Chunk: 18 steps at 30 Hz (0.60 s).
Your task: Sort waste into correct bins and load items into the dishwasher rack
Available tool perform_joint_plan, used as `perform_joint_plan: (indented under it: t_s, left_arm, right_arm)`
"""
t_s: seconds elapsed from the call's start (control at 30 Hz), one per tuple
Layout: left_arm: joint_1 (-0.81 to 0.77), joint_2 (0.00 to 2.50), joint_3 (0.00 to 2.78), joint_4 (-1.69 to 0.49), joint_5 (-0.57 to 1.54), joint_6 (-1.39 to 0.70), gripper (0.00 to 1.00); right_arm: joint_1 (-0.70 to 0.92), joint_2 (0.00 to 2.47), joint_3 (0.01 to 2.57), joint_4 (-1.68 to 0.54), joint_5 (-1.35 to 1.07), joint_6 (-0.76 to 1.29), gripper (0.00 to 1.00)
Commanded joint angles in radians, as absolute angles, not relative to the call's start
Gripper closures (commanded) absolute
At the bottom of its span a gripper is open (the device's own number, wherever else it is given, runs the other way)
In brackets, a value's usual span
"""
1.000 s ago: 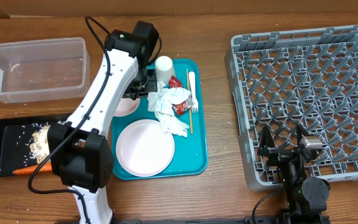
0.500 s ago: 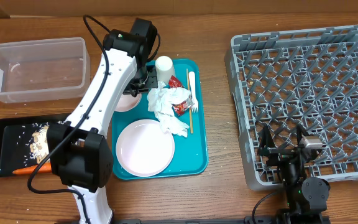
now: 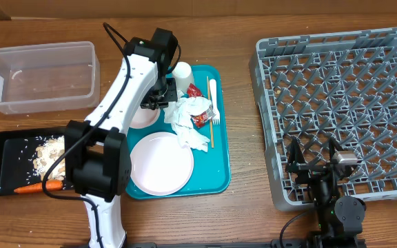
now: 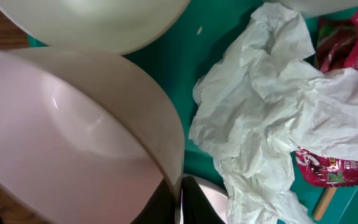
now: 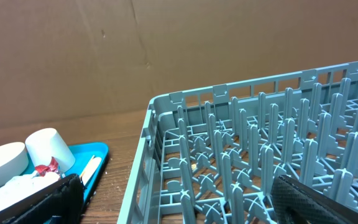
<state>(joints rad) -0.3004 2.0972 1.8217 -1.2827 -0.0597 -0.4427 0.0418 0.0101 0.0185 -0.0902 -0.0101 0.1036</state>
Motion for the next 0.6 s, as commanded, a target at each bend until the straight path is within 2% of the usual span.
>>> perform_joint_plan:
  t_s: [0.0,0.27,0.3,0.37,0.57]
  left_arm:
    - [-0.296,2.13,1.811,-1.286,-0.047,-0.453,0.91]
    - [-0.296,2.13,1.811,-1.333,-0.048,-0.453,0.9]
    - [-0.296,2.13,1.811,-1.331,-0.048,-0.453,0.87]
    - [-0.296,2.13,1.811,-1.331,-0.056,-0.452,0.74]
    - [-0.294,2.13,1.835,-1.337,-0.064,-0.448,0.7]
  right_arm:
    - [0.044,0.004,0.008,-0.084,-0.001,0.097,0.0]
    - [0.044,0.004,0.008,-0.084,-0.001,0.097,0.0]
    - [0.044,0.004,0.008,-0.084,-0.001,0.097,0.0]
    - [0.044,0.004,0.008,-0.084,-0.001,0.097,0.0]
    - [0.044,0.004,0.008,-0.084,-0.001,0.097,0.0]
